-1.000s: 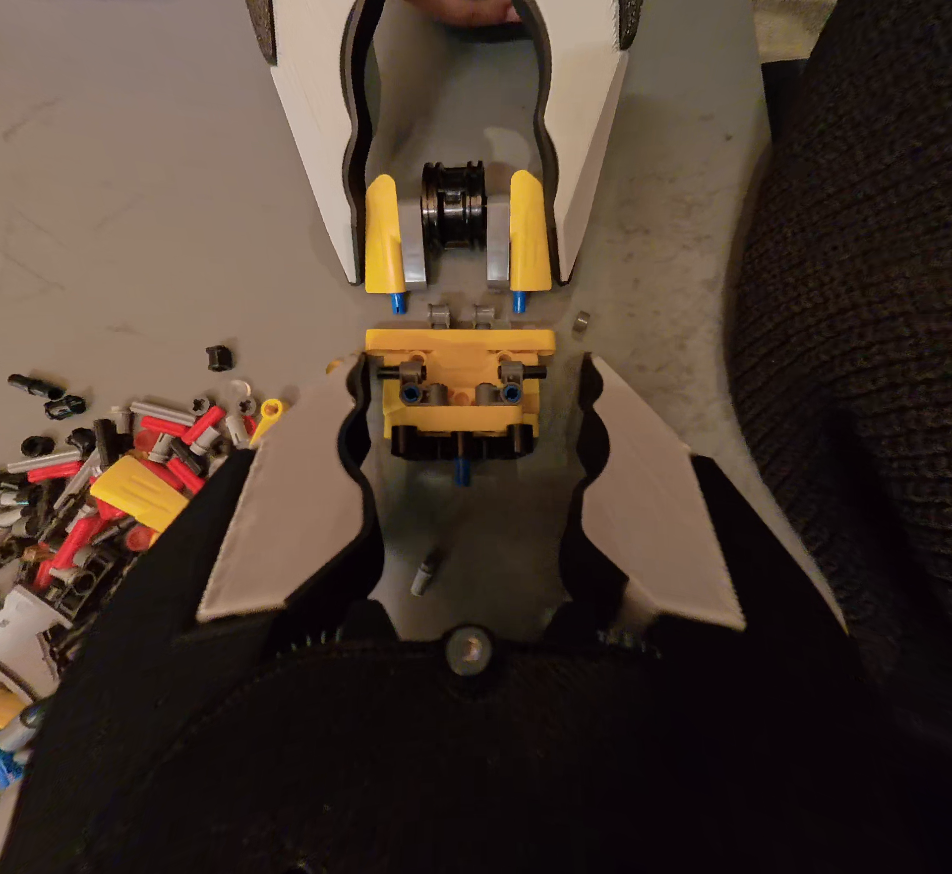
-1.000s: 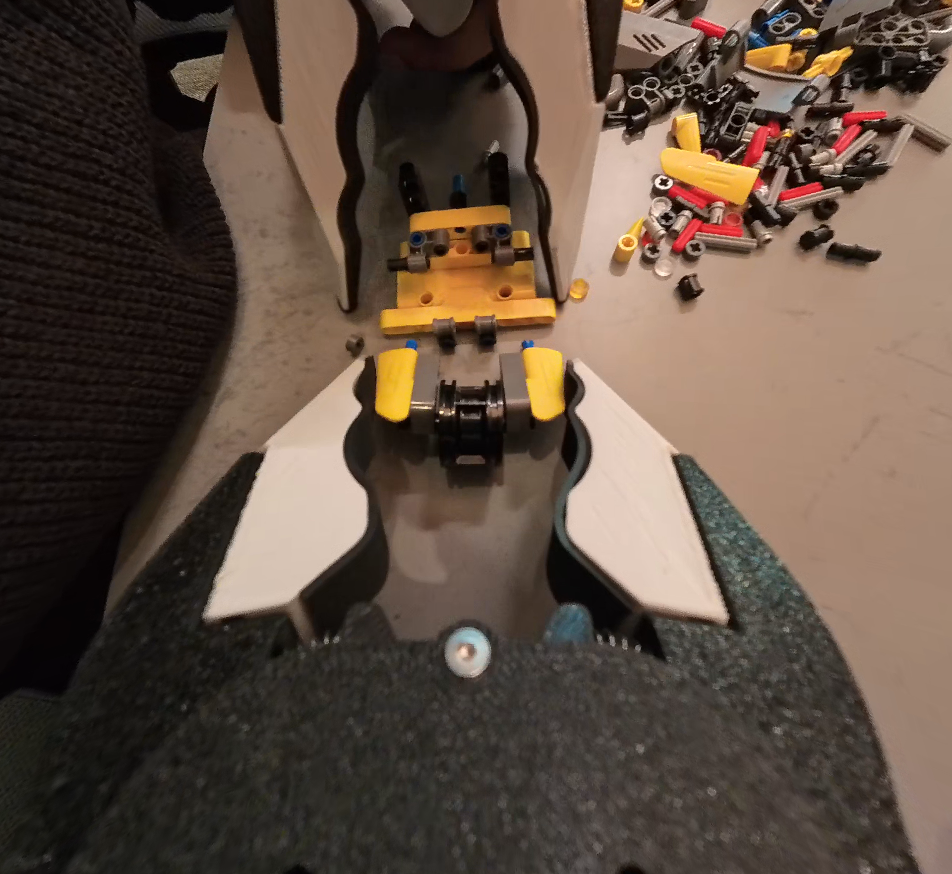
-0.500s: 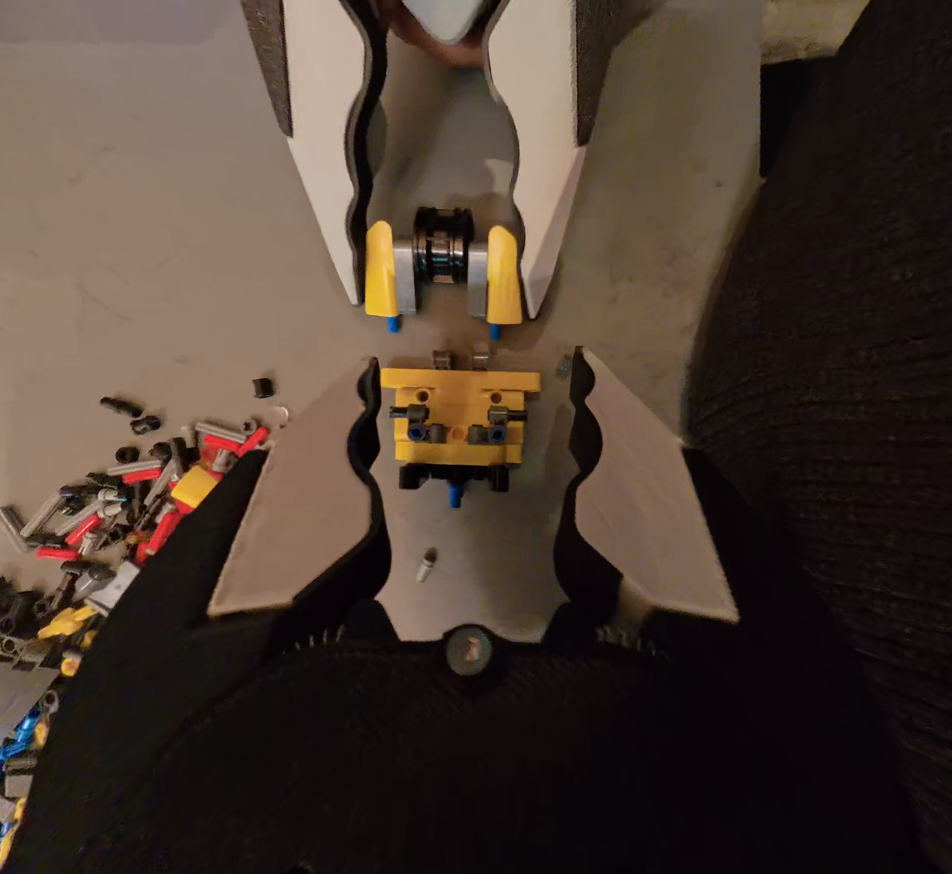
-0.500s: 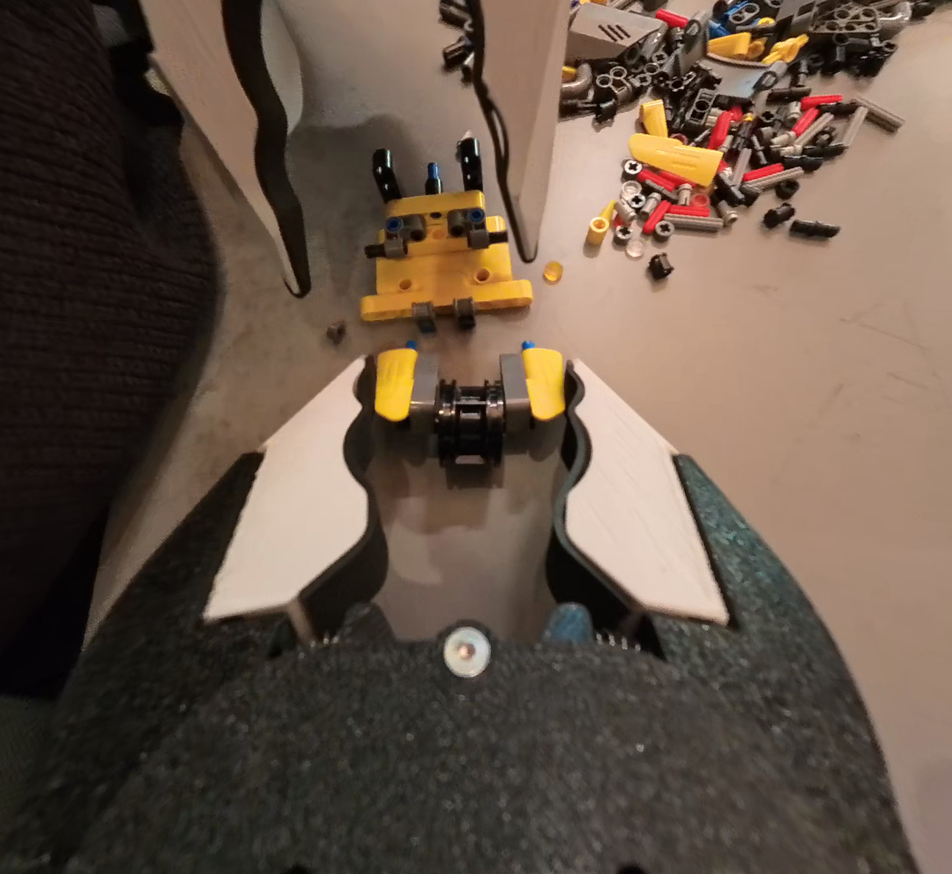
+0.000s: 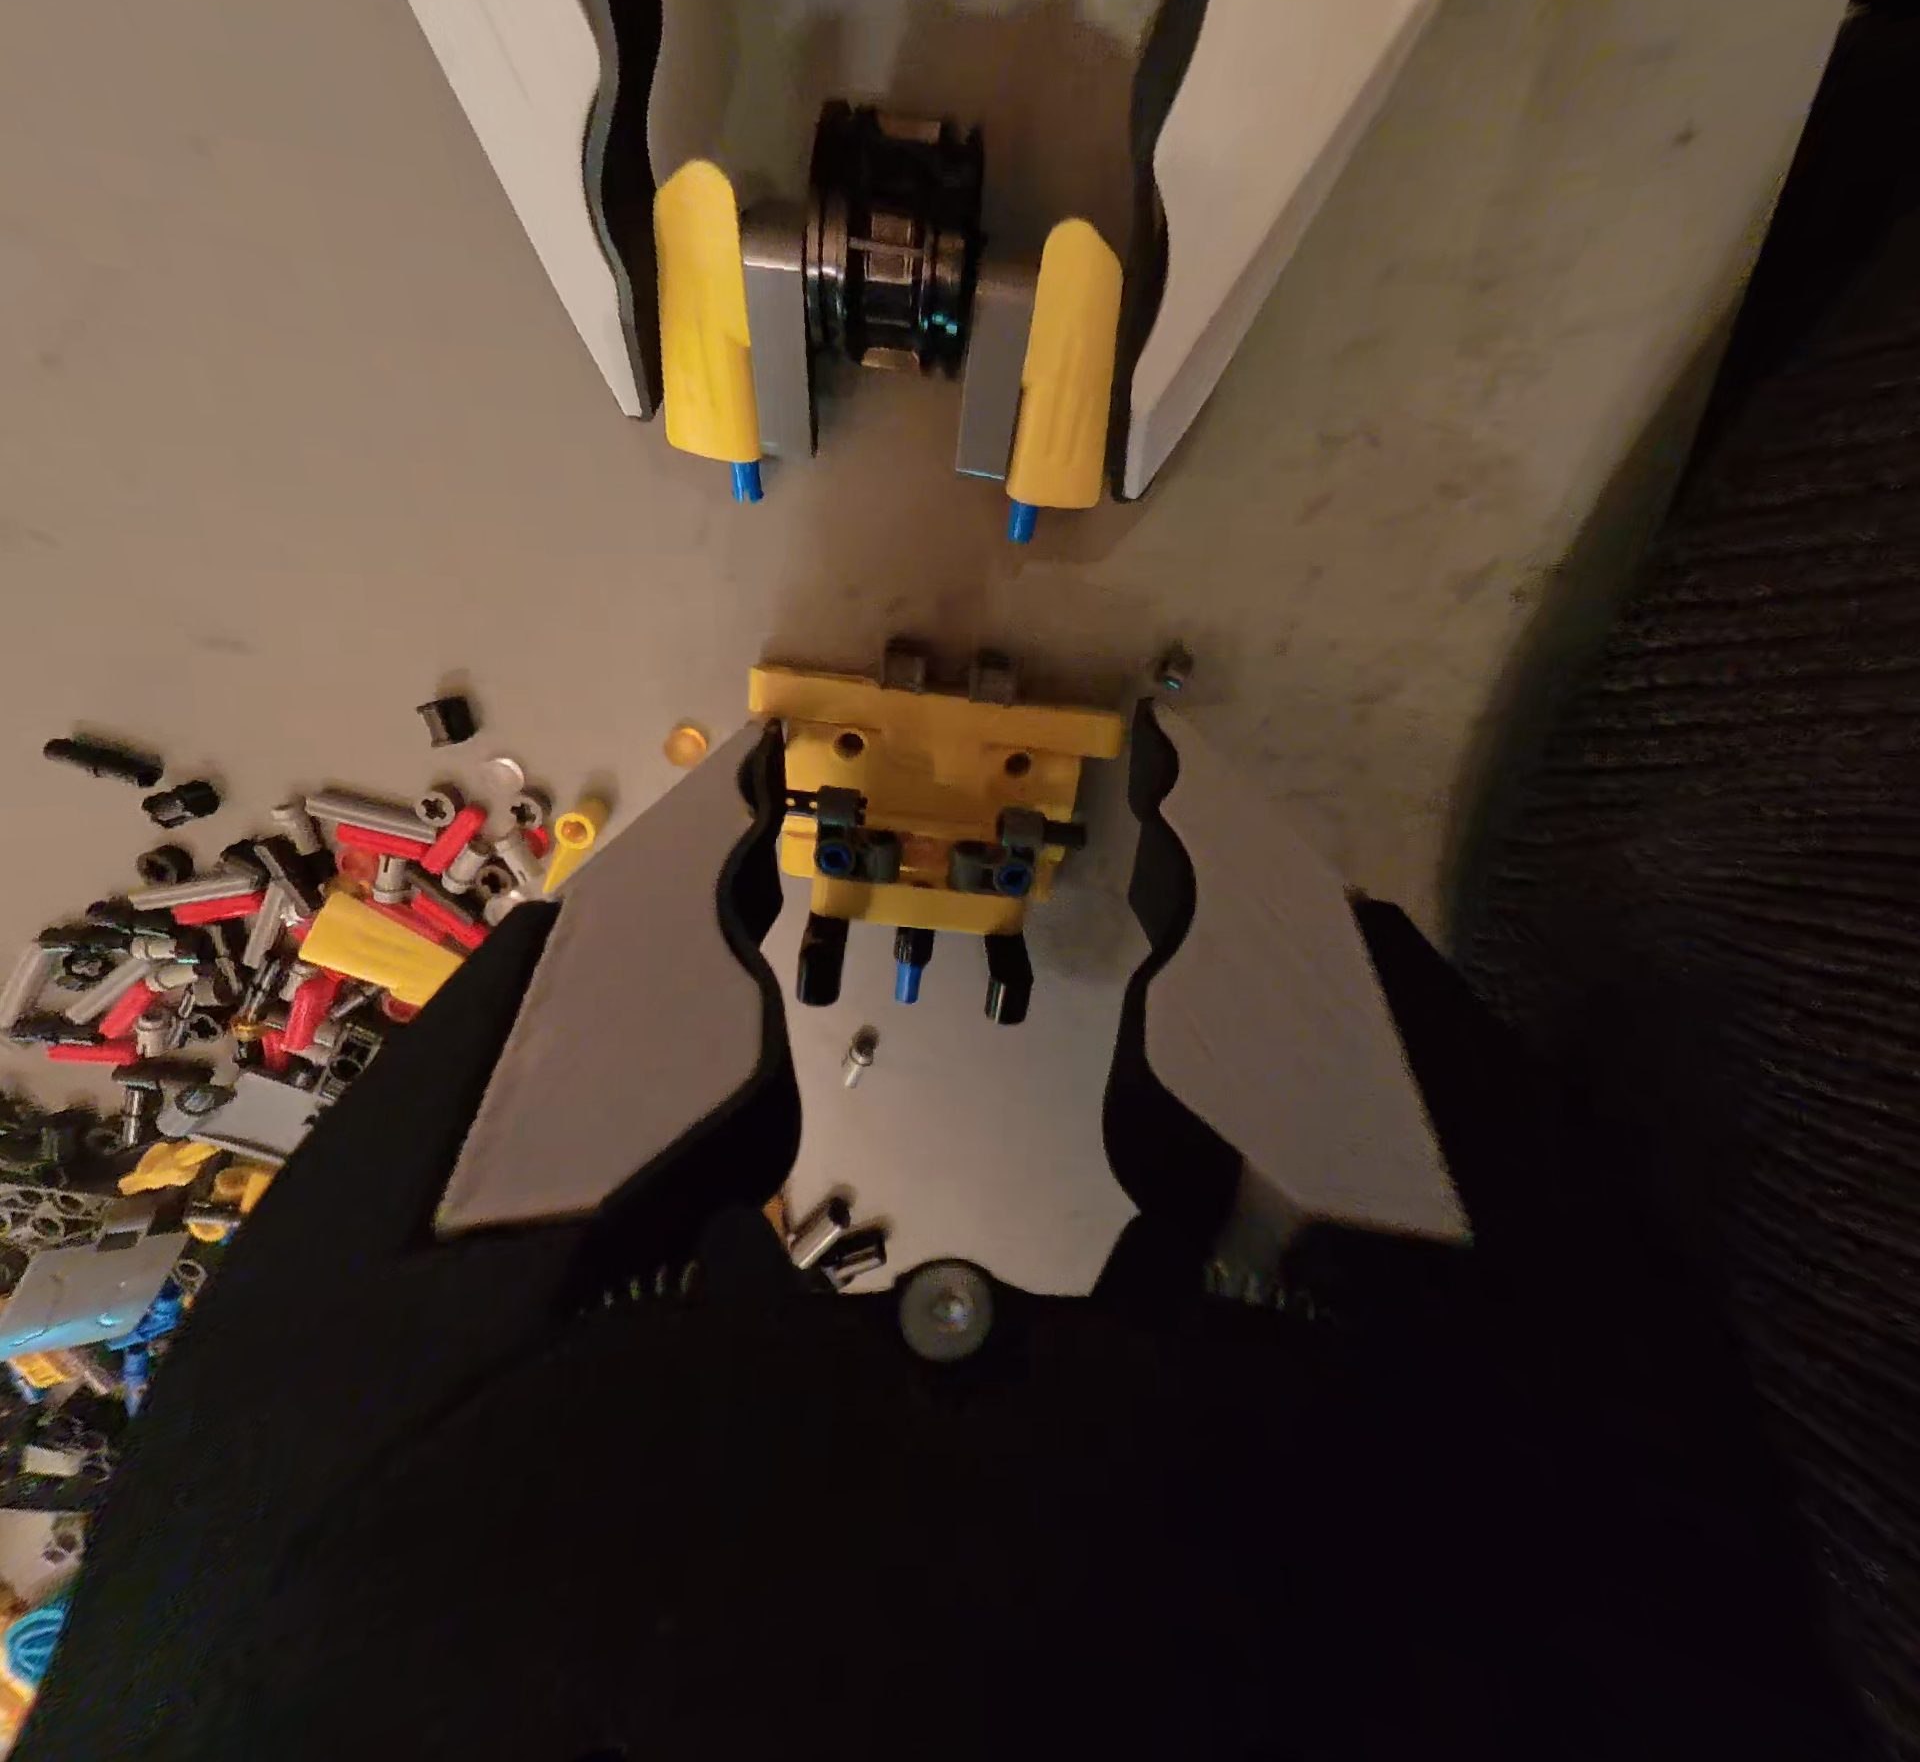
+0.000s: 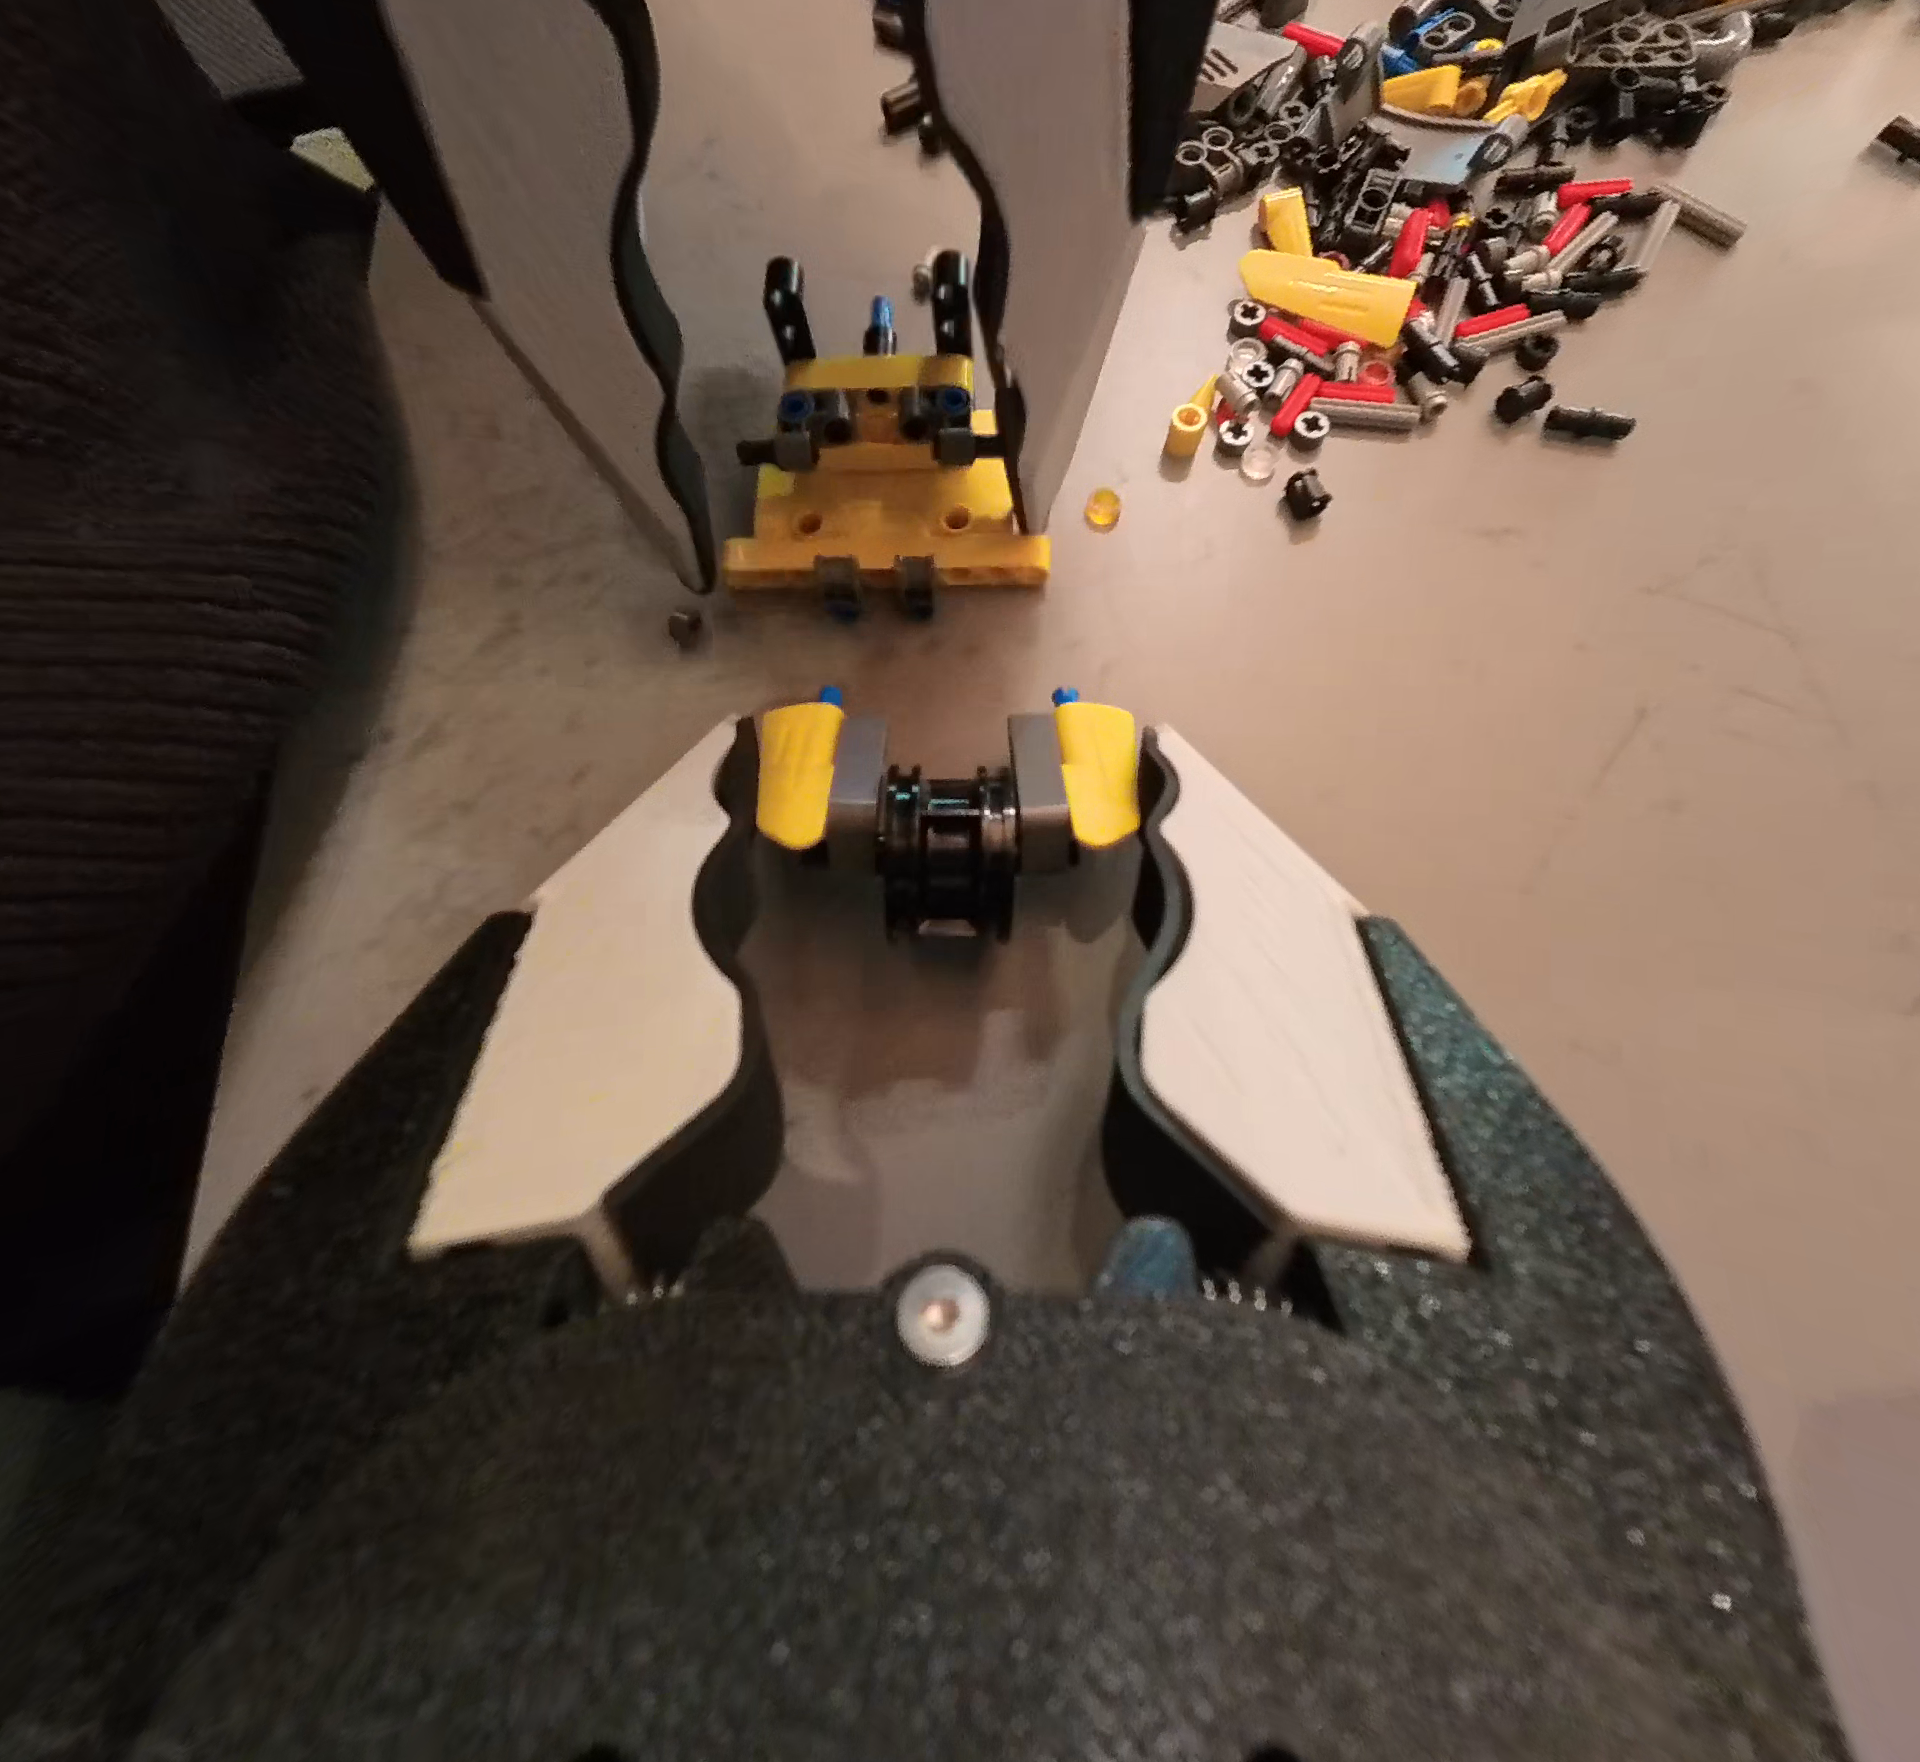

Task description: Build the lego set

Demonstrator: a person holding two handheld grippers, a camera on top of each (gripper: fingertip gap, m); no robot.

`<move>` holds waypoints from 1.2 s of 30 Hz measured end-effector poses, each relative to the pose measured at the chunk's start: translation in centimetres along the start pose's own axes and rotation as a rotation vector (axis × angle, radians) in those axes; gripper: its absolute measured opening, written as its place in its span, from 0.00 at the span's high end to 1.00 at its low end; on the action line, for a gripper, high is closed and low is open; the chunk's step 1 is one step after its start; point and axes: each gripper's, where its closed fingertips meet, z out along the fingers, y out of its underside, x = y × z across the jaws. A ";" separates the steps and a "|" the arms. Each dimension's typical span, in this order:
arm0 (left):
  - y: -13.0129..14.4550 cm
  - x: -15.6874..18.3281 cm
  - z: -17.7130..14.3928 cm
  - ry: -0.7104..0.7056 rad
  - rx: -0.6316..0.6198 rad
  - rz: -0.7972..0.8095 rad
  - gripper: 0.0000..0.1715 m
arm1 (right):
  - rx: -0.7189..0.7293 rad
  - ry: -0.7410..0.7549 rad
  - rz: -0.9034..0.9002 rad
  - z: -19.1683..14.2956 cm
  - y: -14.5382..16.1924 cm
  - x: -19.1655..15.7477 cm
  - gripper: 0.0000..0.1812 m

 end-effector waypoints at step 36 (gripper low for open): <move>0.5 0.9 0.4 0.117 0.072 0.403 0.59 | 0.002 -0.001 -0.006 -0.2 0.1 -0.4 0.60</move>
